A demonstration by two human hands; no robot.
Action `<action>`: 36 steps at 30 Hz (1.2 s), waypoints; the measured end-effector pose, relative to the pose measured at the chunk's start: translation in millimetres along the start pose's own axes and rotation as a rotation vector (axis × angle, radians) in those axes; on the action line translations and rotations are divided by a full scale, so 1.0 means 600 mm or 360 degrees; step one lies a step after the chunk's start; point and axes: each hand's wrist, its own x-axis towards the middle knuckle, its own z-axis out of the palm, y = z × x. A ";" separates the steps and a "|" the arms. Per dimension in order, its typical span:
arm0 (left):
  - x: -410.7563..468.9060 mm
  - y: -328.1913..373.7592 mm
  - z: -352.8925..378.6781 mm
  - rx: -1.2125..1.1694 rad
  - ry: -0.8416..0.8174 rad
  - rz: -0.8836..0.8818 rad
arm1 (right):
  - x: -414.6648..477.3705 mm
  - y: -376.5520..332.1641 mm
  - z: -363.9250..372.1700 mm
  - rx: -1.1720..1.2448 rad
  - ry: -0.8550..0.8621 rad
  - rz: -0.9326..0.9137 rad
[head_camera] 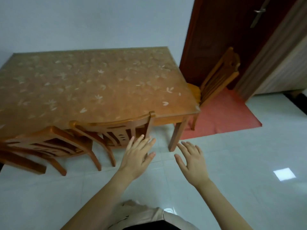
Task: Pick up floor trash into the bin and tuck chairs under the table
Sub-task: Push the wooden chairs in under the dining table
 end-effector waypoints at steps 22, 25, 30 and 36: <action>0.234 0.366 0.159 -0.0241 -0.0185 0.0647 | -0.149 0.300 -0.195 -0.0032 0.0419 0.0753; 0.305 0.392 0.196 -0.0252 -0.0214 0.0655 | -0.118 0.362 -0.204 -0.0056 0.0412 0.0808; 0.473 0.438 0.250 -0.0244 -0.0241 0.0696 | -0.012 0.483 -0.240 -0.0083 0.0427 0.0871; 0.718 0.498 0.266 -0.0221 -0.0158 0.0763 | 0.157 0.623 -0.320 -0.0073 0.0492 0.0891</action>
